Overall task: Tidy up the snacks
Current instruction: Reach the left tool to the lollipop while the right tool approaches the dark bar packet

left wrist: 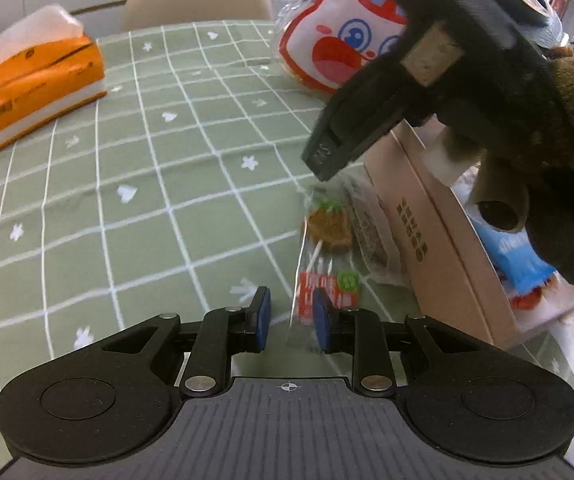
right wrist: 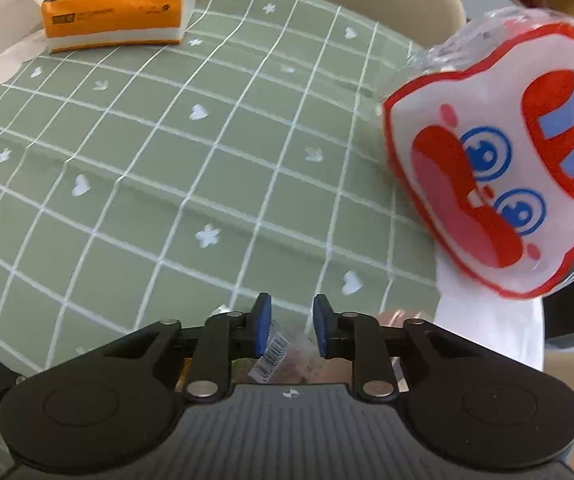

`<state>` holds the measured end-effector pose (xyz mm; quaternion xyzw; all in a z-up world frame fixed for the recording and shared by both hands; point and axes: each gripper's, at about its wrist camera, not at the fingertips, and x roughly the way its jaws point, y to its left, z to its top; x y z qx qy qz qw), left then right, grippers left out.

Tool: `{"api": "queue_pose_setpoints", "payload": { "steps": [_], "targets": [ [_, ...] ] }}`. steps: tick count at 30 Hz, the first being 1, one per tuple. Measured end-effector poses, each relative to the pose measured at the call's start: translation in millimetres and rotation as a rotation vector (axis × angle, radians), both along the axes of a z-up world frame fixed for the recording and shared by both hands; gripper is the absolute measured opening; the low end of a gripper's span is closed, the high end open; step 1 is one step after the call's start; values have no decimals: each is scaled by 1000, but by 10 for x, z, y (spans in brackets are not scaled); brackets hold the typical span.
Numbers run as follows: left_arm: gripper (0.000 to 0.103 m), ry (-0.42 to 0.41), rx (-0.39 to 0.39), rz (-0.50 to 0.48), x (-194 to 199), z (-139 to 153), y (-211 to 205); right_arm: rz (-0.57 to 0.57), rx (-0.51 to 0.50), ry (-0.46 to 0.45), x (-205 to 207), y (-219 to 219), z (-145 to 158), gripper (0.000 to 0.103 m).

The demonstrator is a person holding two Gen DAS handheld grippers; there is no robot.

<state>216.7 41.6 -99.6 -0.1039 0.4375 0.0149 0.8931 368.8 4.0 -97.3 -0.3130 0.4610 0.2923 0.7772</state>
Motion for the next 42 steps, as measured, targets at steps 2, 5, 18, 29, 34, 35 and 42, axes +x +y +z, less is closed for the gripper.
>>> {"api": "queue_pose_setpoints", "payload": {
  "steps": [2, 5, 18, 29, 34, 35, 42],
  "targets": [
    [25, 21, -70, 12, -89, 15, 117, -7, 13, 48, -81, -25, -4, 20],
    [25, 26, -150, 11, -289, 56, 260, -25, 45, 118, -247, -121, 7, 20],
    [25, 48, -184, -132, -812, 135, 302, -107, 275, 242, -1496, -861, 67, 20],
    [26, 91, -127, -69, -915, 156, -158, -220, 462, 106, -1690, -1771, -111, 67],
    [26, 76, -108, -12, -952, 206, -185, -215, 518, 145, -1815, -1868, -187, 30],
    [26, 70, -113, 18, -977, 207, -167, -214, 507, 125, -1889, -1889, -186, 29],
    [25, 80, -157, 143, -914, 173, -215, -210, 545, 97, -2312, -2238, -264, 29]
  ]
}}
